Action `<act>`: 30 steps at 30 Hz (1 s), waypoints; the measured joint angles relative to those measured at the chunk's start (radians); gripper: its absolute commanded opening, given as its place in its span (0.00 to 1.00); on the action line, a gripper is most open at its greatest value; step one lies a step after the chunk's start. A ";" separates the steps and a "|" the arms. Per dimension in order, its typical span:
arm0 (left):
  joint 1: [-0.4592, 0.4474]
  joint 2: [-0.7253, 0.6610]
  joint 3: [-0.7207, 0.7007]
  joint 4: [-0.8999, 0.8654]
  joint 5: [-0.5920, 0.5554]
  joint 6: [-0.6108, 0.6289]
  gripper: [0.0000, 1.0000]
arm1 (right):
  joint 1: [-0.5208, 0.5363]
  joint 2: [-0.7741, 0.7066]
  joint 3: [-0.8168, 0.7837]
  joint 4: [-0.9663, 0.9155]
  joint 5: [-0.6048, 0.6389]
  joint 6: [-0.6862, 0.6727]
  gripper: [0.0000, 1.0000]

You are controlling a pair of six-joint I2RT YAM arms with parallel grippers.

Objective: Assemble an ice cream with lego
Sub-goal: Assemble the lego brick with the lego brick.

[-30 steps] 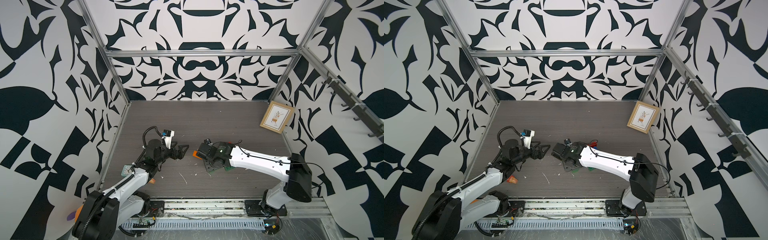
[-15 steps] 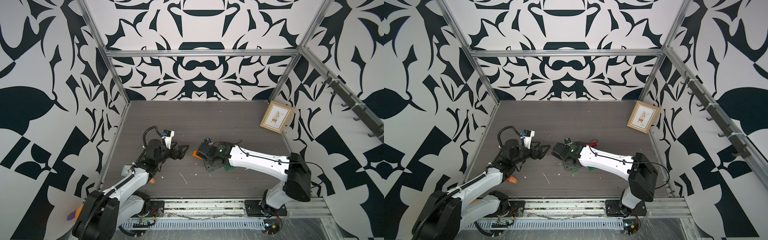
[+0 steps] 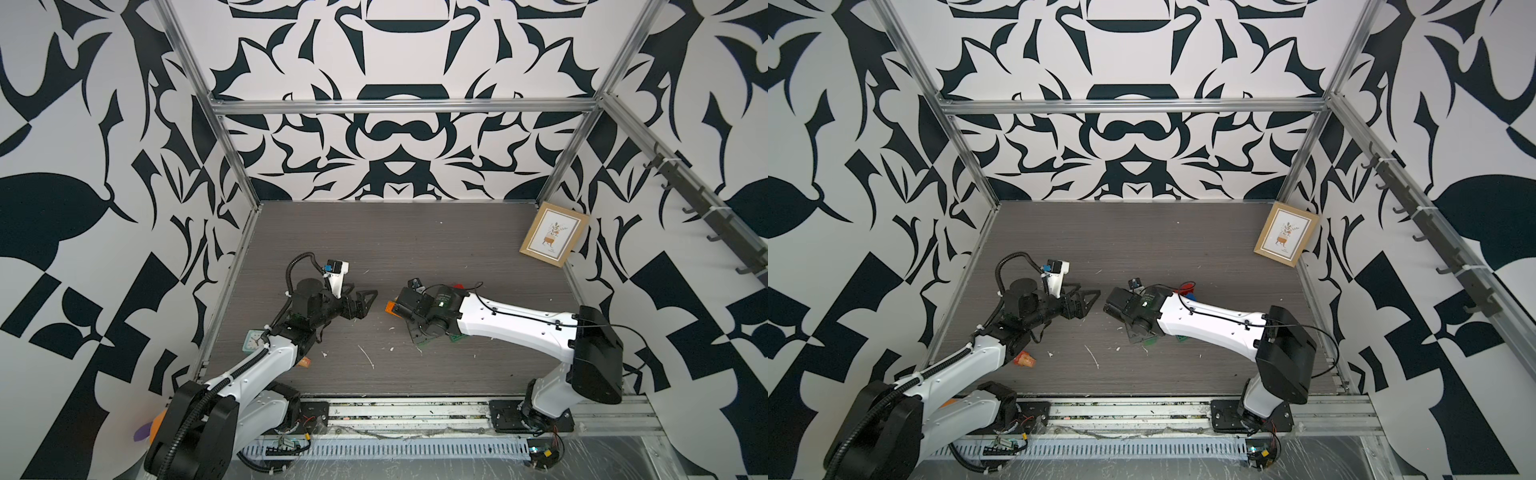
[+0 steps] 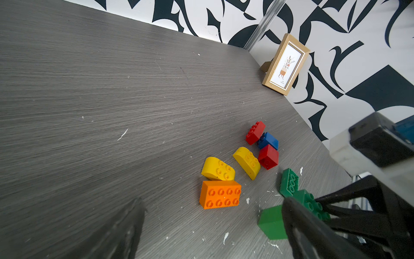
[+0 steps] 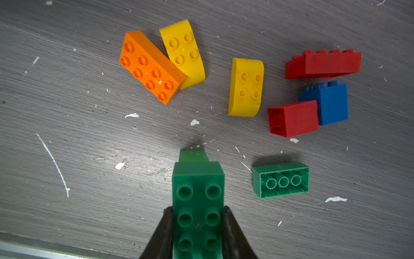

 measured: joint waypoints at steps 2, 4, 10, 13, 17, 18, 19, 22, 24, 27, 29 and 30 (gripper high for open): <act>0.000 0.000 0.000 0.000 0.000 0.000 0.99 | -0.006 -0.017 -0.021 0.023 -0.006 0.000 0.15; 0.000 0.000 0.000 0.000 0.000 0.000 0.99 | -0.018 -0.037 -0.044 0.047 -0.023 0.000 0.13; 0.000 0.000 0.000 0.000 0.000 0.000 0.99 | -0.041 -0.045 -0.050 0.056 -0.058 -0.011 0.10; 0.000 0.000 0.000 0.000 0.000 0.000 0.99 | -0.043 -0.013 -0.024 0.038 -0.061 -0.029 0.10; 0.000 0.000 0.000 -0.001 -0.001 0.000 0.99 | -0.047 0.011 0.005 0.009 -0.068 -0.048 0.09; 0.000 0.000 0.000 -0.001 -0.001 0.000 0.99 | -0.049 0.019 0.014 -0.001 -0.071 -0.055 0.09; 0.000 0.000 0.000 -0.001 -0.001 0.000 0.99 | -0.051 0.028 0.026 -0.012 -0.075 -0.061 0.09; 0.000 0.000 0.000 -0.001 -0.001 0.001 0.99 | -0.055 0.058 0.063 -0.045 -0.083 -0.079 0.06; 0.000 0.000 0.000 -0.001 -0.002 0.001 0.99 | -0.056 0.071 0.077 -0.059 -0.087 -0.086 0.05; 0.000 0.000 0.000 -0.002 -0.004 0.004 0.99 | -0.056 0.073 0.073 -0.063 -0.093 -0.089 0.04; 0.000 0.000 0.000 -0.002 -0.005 0.005 0.99 | -0.056 0.067 0.058 -0.054 -0.094 -0.089 0.02; 0.000 -0.001 0.000 -0.002 -0.007 0.005 0.99 | -0.057 0.063 0.048 -0.046 -0.095 -0.089 0.02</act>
